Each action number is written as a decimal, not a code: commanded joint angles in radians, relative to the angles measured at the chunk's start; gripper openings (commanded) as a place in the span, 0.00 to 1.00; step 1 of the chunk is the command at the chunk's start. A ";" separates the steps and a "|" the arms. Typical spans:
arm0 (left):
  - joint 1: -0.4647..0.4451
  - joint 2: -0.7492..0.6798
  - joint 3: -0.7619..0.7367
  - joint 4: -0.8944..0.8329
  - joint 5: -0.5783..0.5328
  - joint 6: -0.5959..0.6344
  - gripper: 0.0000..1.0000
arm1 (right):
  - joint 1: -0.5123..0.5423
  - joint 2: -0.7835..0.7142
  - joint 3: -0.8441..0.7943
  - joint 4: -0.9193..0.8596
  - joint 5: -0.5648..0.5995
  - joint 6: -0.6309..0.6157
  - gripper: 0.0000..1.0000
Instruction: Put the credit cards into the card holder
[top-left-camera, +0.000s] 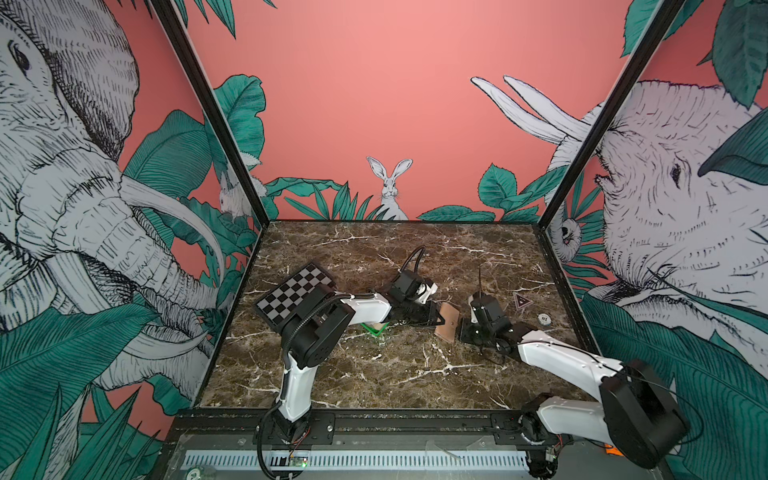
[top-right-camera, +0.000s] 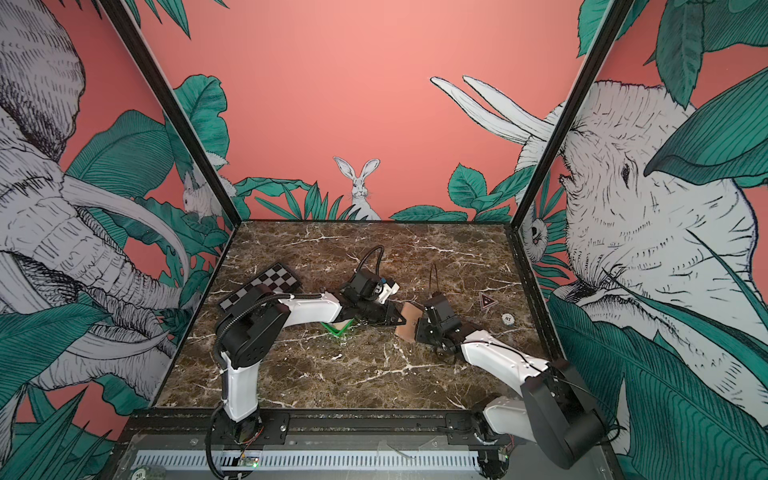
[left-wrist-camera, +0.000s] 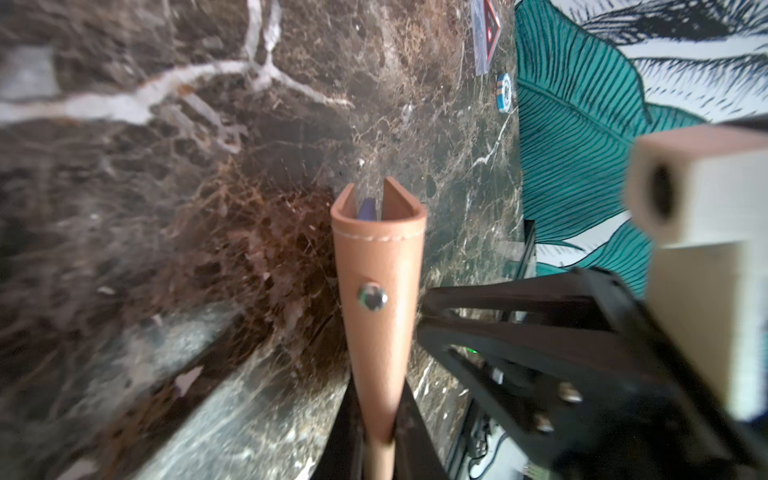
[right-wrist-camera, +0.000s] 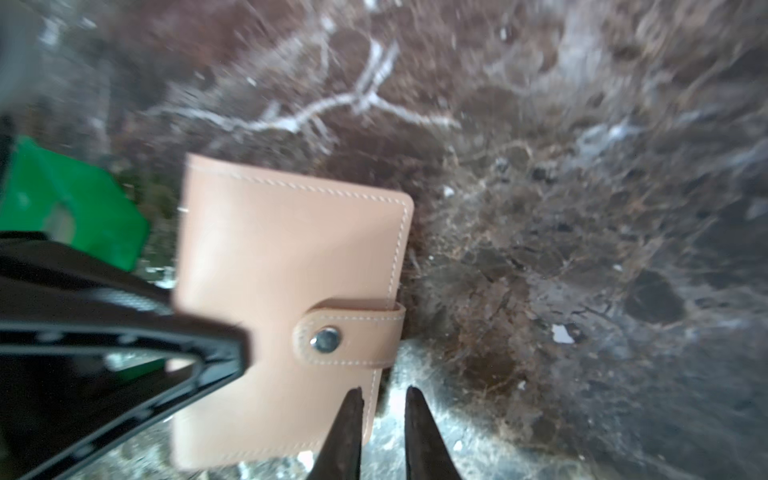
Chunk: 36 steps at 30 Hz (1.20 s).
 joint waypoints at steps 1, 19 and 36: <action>0.001 -0.085 0.049 -0.087 -0.069 0.080 0.11 | 0.001 -0.060 0.040 -0.044 0.024 -0.005 0.20; -0.018 -0.156 0.020 -0.179 -0.274 0.155 0.09 | 0.019 -0.030 0.225 -0.178 -0.004 -0.100 0.29; -0.029 -0.190 -0.016 -0.164 -0.304 0.114 0.08 | 0.082 0.088 0.187 -0.077 -0.041 -0.070 0.31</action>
